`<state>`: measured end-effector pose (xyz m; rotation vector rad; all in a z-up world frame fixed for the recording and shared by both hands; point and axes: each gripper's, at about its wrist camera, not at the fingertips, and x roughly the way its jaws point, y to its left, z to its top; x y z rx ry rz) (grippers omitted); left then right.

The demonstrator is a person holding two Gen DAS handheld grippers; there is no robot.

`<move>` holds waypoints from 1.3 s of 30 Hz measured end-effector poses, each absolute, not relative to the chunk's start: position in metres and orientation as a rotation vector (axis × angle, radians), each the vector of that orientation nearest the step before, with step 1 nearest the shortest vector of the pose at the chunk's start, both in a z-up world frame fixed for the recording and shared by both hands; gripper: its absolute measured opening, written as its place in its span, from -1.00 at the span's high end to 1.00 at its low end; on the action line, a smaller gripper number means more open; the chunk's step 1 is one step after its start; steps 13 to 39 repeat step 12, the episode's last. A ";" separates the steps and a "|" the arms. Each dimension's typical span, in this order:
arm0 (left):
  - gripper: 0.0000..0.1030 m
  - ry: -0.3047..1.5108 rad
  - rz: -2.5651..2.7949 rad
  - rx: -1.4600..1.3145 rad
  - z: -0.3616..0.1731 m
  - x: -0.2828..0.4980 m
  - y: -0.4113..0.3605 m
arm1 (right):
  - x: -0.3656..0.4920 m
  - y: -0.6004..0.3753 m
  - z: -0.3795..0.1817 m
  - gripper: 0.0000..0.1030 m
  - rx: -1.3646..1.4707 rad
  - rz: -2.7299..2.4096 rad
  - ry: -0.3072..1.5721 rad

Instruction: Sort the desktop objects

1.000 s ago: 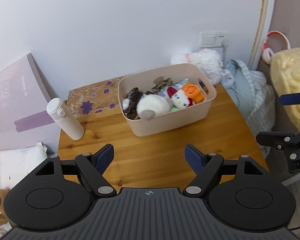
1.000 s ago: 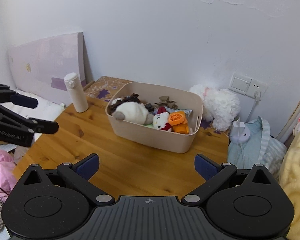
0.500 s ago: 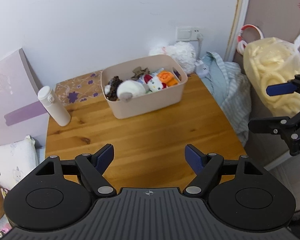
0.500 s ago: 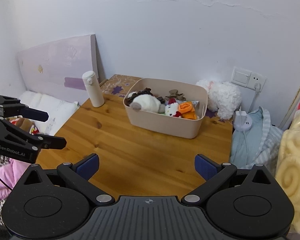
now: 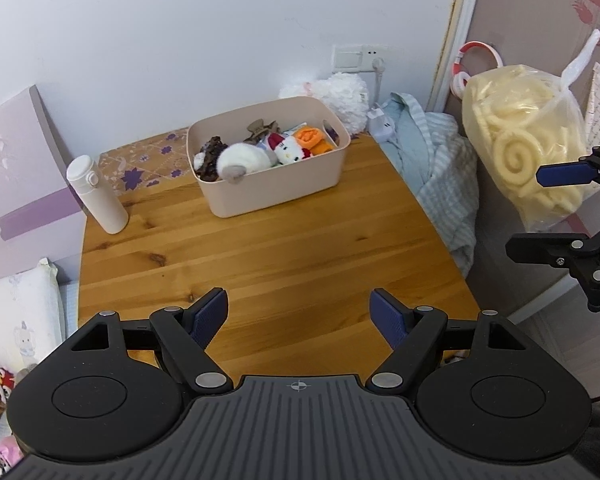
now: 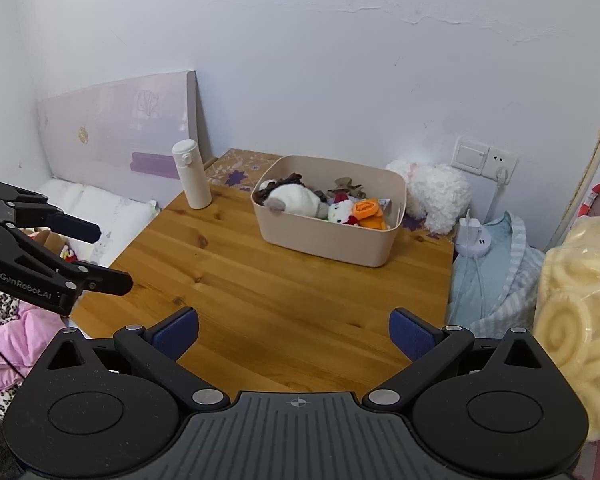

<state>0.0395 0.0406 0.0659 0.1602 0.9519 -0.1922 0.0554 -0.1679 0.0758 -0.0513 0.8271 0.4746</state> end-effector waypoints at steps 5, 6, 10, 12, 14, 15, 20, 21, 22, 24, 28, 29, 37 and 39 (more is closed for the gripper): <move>-0.54 0.961 -0.202 0.156 0.067 0.036 0.040 | 0.046 -0.168 0.076 -1.00 -0.045 0.474 0.844; -0.54 0.959 -0.201 0.158 0.067 0.036 0.041 | 0.045 -0.169 0.076 -1.00 -0.046 0.473 0.846; -0.54 0.957 -0.198 0.154 0.067 0.034 0.043 | 0.043 -0.169 0.074 -1.00 -0.044 0.468 0.855; -0.54 0.957 -0.199 0.156 0.068 0.034 0.043 | 0.044 -0.170 0.072 -1.00 -0.042 0.466 0.860; -0.54 0.957 -0.199 0.156 0.068 0.034 0.043 | 0.044 -0.170 0.072 -1.00 -0.042 0.466 0.860; -0.54 0.957 -0.199 0.156 0.068 0.034 0.043 | 0.044 -0.170 0.072 -1.00 -0.042 0.466 0.860; -0.54 0.957 -0.199 0.156 0.068 0.034 0.043 | 0.044 -0.170 0.072 -1.00 -0.042 0.466 0.860; -0.54 0.957 -0.199 0.156 0.068 0.034 0.043 | 0.044 -0.170 0.072 -1.00 -0.042 0.466 0.860; -0.54 0.957 -0.199 0.156 0.068 0.034 0.043 | 0.044 -0.170 0.072 -1.00 -0.042 0.466 0.860; -0.54 0.957 -0.199 0.156 0.068 0.034 0.043 | 0.044 -0.170 0.072 -1.00 -0.042 0.466 0.860; -0.54 0.957 -0.199 0.156 0.068 0.034 0.043 | 0.044 -0.170 0.072 -1.00 -0.042 0.466 0.860; -0.54 0.957 -0.199 0.156 0.068 0.034 0.043 | 0.044 -0.170 0.072 -1.00 -0.042 0.466 0.860; -0.54 0.957 -0.199 0.156 0.068 0.034 0.043 | 0.044 -0.170 0.072 -1.00 -0.042 0.466 0.860; -0.54 0.957 -0.199 0.156 0.068 0.034 0.043 | 0.044 -0.170 0.072 -1.00 -0.042 0.466 0.860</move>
